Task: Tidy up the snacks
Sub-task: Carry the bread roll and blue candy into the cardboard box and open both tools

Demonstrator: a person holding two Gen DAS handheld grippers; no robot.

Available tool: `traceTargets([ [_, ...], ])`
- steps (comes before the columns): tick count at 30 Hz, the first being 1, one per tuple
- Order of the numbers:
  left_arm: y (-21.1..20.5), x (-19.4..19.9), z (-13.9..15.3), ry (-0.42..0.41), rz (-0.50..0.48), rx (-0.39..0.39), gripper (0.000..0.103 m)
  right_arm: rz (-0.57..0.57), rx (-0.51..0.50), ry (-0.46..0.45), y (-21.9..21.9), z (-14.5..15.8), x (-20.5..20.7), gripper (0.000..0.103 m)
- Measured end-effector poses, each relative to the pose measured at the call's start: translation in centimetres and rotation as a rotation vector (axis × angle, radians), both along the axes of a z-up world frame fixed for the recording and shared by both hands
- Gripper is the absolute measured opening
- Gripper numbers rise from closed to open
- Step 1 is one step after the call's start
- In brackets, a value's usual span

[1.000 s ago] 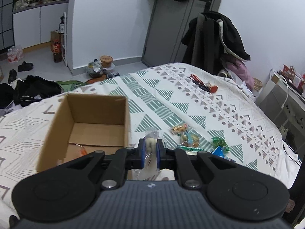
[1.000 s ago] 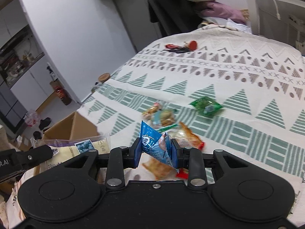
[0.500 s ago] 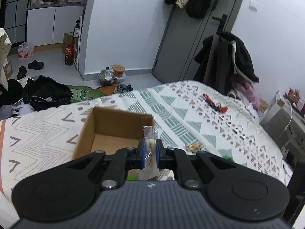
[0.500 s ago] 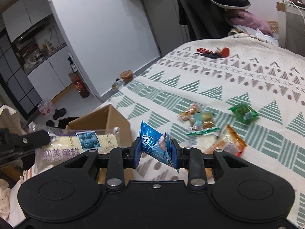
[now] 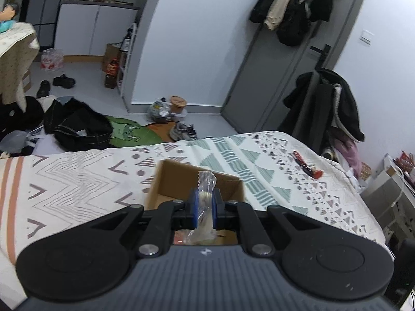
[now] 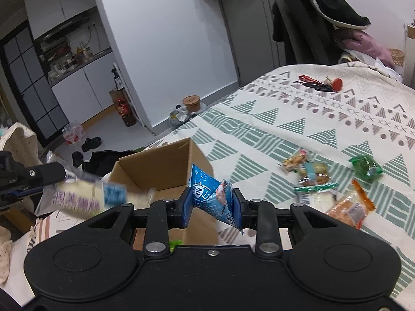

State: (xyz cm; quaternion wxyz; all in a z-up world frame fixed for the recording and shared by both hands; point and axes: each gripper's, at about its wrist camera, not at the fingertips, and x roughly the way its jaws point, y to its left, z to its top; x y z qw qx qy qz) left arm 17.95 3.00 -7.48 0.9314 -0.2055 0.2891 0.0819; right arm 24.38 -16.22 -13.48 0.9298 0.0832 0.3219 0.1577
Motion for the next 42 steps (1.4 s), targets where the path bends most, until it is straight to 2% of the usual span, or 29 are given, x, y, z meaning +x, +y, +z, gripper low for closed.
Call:
traceTargets([
  [8, 2.7, 0.4, -2.1, 0.045, 0.012, -0.041, 0.009, 0.048, -0.043, -0.008, 3.2, -0.3, 0.2, 0.031],
  [14, 3.4, 1.5, -3.4, 0.089, -0.014, -0.086, 0.010, 0.066, -0.065, -0.007, 4.7, -0.5, 0.2, 0.031],
  [24, 3.5, 3.4, -4.1, 0.087, -0.006, -0.061, 0.015, 0.086, -0.079, -0.002, 5.7, -0.9, 1.4, 0.031],
  [27, 3.5, 4.2, -4.2, 0.100, -0.006, -0.074, 0.022, 0.095, -0.068, 0.005, 5.7, -0.9, 1.8, 0.031],
  [29, 3.5, 4.5, -4.0, 0.116, 0.018, -0.054, 0.038, 0.111, -0.060, 0.011, 5.7, -1.0, 1.9, 0.032],
  [30, 3.5, 4.6, -3.9, 0.120, 0.031, -0.044, 0.053, 0.114, -0.060, 0.014, 5.8, -1.1, 1.9, 0.033],
  [31, 3.5, 4.5, -3.7, 0.119, 0.045, -0.034, 0.064, 0.115, -0.060, 0.013, 5.8, -1.1, 1.8, 0.034],
  [33, 3.6, 4.3, -3.3, 0.101, 0.059, -0.023, 0.071, 0.121, -0.059, 0.007, 5.8, -1.0, 1.7, 0.035],
  [37, 3.5, 4.1, -2.9, 0.104, 0.072, 0.015, 0.074, 0.124, -0.044, 0.011, 5.5, -0.9, 1.5, 0.035],
  [42, 3.4, 3.6, -2.6, 0.115, 0.087, 0.025, 0.074, 0.118, -0.025, 0.007, 4.7, -0.3, 0.7, 0.035],
])
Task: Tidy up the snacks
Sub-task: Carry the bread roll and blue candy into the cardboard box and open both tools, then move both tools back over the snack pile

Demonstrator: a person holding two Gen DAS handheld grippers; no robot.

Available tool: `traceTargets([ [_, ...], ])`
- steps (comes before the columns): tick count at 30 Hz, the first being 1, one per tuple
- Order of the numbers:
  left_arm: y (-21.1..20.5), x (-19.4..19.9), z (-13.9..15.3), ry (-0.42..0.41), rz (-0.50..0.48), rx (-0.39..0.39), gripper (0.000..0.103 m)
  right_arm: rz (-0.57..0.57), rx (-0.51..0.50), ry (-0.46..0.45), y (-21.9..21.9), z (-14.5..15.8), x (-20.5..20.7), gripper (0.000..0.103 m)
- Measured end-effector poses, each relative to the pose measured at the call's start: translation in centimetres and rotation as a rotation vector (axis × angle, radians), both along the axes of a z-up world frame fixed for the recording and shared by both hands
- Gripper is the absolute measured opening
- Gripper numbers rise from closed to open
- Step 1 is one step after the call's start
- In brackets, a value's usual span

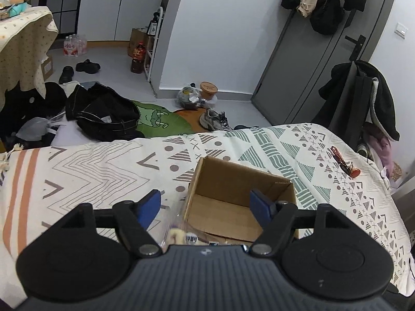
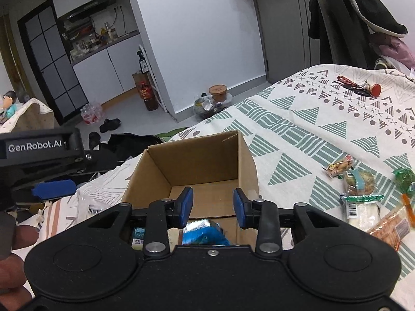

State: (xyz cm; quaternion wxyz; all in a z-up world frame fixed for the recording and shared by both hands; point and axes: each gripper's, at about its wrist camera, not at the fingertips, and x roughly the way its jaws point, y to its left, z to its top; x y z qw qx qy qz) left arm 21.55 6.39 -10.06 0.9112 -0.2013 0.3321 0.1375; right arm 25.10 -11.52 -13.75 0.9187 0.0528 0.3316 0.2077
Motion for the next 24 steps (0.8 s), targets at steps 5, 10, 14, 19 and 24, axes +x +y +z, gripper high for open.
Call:
traceTargets([
  [5, -0.4, -0.9, 0.6, 0.000, -0.003, 0.019, 0.078, -0.013, -0.010, 0.009, -1.0, 0.5, -0.7, 0.035],
  [10, -0.8, -1.6, 1.2, 0.004, 0.012, 0.039, 0.083, -0.020, -0.019, 0.023, -2.2, 0.6, -1.3, 0.035],
  [14, -1.0, -2.5, 1.6, 0.008, 0.021, 0.044, 0.083, -0.026, -0.024, 0.024, -2.9, 0.8, -1.8, 0.036],
  [19, -2.1, -3.1, 2.2, 0.001, 0.001, 0.061, 0.083, -0.050, -0.025, 0.032, -4.2, 1.2, -2.2, 0.041],
  [24, -3.7, -3.3, 2.6, 0.012, -0.007, 0.078, 0.096, -0.069, -0.034, 0.049, -5.5, 1.3, -2.6, 0.055],
])
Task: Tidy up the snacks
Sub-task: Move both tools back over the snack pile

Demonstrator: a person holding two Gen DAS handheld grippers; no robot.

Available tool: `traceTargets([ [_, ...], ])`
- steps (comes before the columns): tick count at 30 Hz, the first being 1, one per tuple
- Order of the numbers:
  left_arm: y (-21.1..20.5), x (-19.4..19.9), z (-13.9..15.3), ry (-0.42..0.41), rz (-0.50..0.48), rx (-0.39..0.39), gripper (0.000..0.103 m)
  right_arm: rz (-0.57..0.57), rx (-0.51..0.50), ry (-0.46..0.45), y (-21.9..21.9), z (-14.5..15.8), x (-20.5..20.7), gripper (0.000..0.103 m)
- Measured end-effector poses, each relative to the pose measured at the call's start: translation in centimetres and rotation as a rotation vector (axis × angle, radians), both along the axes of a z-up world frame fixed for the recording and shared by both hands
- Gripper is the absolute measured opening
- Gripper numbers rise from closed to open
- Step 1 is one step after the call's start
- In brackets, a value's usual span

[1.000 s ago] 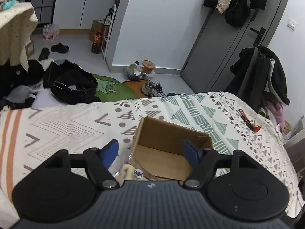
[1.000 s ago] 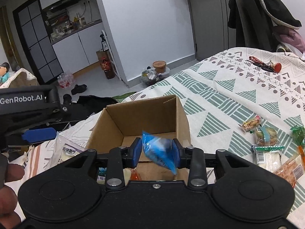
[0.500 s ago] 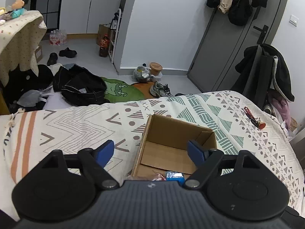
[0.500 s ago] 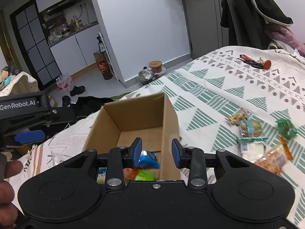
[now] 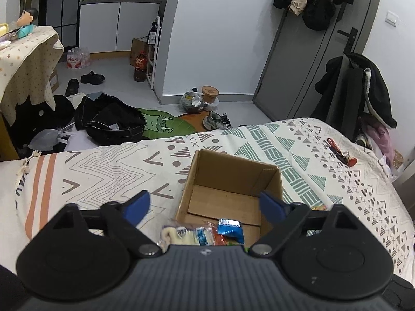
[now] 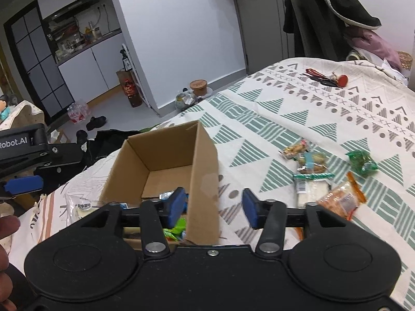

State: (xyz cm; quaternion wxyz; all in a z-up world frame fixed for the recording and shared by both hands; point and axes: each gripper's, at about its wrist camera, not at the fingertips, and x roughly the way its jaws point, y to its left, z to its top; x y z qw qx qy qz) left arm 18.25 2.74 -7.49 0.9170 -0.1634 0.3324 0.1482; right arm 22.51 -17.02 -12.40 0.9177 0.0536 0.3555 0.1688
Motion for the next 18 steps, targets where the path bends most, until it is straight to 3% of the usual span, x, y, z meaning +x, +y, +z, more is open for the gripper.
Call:
traceTargets([
  [8, -3.3, -0.2, -0.3, 0.030, -0.038, 0.026, 0.101, -0.090, -0.006, 0.015, -3.7, 0.2, -0.6, 0.076],
  [18, -8.3, 0.3, -0.5, 0.022, -0.115, 0.007, 0.101, -0.187, 0.017, 0.029, -9.6, 0.2, -1.0, 0.077],
])
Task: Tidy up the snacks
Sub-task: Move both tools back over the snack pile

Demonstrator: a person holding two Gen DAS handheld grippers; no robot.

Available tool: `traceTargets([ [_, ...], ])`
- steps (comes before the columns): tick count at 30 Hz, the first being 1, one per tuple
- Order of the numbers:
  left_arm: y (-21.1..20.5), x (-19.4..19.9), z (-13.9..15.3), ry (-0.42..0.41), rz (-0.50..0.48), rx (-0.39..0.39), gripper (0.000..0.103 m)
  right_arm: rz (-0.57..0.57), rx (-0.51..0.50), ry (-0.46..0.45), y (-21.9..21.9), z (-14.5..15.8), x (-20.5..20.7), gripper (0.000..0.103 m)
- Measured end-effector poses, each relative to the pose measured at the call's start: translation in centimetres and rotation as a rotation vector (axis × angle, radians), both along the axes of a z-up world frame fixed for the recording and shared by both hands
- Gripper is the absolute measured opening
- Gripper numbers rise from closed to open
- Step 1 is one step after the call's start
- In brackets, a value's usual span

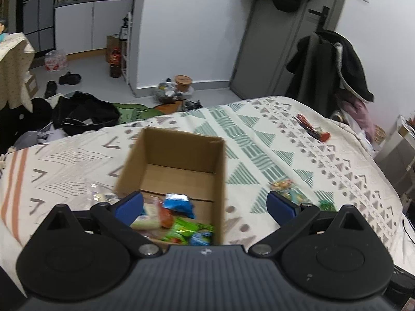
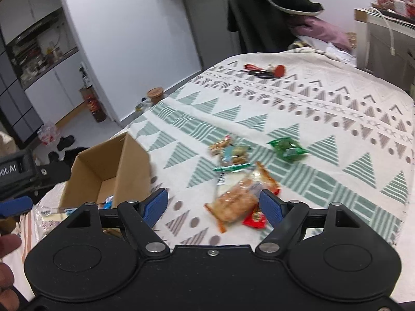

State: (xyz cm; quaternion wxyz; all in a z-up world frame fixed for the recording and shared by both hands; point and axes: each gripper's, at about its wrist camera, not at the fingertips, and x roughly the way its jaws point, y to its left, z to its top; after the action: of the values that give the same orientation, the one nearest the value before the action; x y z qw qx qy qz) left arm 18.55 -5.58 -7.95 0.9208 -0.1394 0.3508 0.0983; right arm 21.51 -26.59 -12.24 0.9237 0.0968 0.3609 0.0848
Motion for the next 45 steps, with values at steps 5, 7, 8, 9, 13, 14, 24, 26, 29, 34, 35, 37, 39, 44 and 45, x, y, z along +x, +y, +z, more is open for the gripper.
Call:
traceTargets([
  [5, -2.2, 0.0, -0.1, 0.000, -0.054, 0.005, 0.101, -0.032, 0.006, -0.003, -1.7, -0.1, -0.2, 0.077],
  [7, -3.0, 0.0, -0.1, -0.001, -0.067, 0.011, 0.101, -0.045, 0.008, -0.002, -2.3, -0.2, -0.2, 0.076],
  [8, -3.3, 0.0, -0.2, -0.004, -0.069, 0.014, 0.101, -0.054, 0.012, -0.001, -2.7, -0.3, -0.1, 0.076],
  [9, -3.5, 0.0, -0.2, -0.008, -0.068, 0.016, 0.101, -0.060, 0.018, 0.000, -3.0, -0.3, -0.2, 0.076],
  [13, -4.8, 0.3, -0.4, -0.011, -0.073, 0.030, 0.101, -0.099, 0.022, 0.013, -4.0, -0.8, -0.2, 0.076],
  [14, -5.0, 0.4, -0.5, -0.010, -0.077, 0.031, 0.101, -0.108, 0.021, 0.018, -4.2, -0.9, -0.1, 0.076],
  [24, -8.0, 1.6, -2.7, 0.020, -0.152, 0.044, 0.098, -0.179, 0.066, 0.106, -6.1, -3.3, 1.1, 0.076],
  [26, -8.6, 2.0, -3.3, 0.025, -0.163, 0.050, 0.098, -0.180, 0.071, 0.117, -6.2, -3.7, 1.4, 0.076],
  [29, -9.2, 2.6, -4.1, 0.037, -0.181, 0.045, 0.095, -0.183, 0.067, 0.131, -6.2, -4.2, 1.9, 0.075],
  [34, -10.1, 3.9, -5.8, 0.063, -0.219, 0.034, 0.089, -0.209, 0.088, 0.166, -7.0, -5.2, 2.8, 0.070],
  [35, -10.3, 4.2, -6.2, 0.070, -0.224, 0.033, 0.089, -0.216, 0.093, 0.175, -7.2, -5.3, 3.0, 0.068],
  [37, -10.6, 4.8, -6.8, 0.082, -0.235, 0.030, 0.088, -0.234, 0.115, 0.195, -7.7, -5.8, 3.3, 0.068],
  [39, -11.0, 5.4, -7.5, 0.088, -0.251, 0.024, 0.088, -0.249, 0.134, 0.210, -8.2, -6.2, 3.6, 0.065],
  [44, -11.7, 6.7, -8.7, 0.098, -0.291, 0.031, 0.088, -0.273, 0.166, 0.254, -9.0, -7.3, 4.3, 0.061],
  [45, -11.9, 7.0, -8.9, 0.106, -0.298, 0.036, 0.088, -0.281, 0.173, 0.257, -9.2, -7.4, 4.5, 0.061],
])
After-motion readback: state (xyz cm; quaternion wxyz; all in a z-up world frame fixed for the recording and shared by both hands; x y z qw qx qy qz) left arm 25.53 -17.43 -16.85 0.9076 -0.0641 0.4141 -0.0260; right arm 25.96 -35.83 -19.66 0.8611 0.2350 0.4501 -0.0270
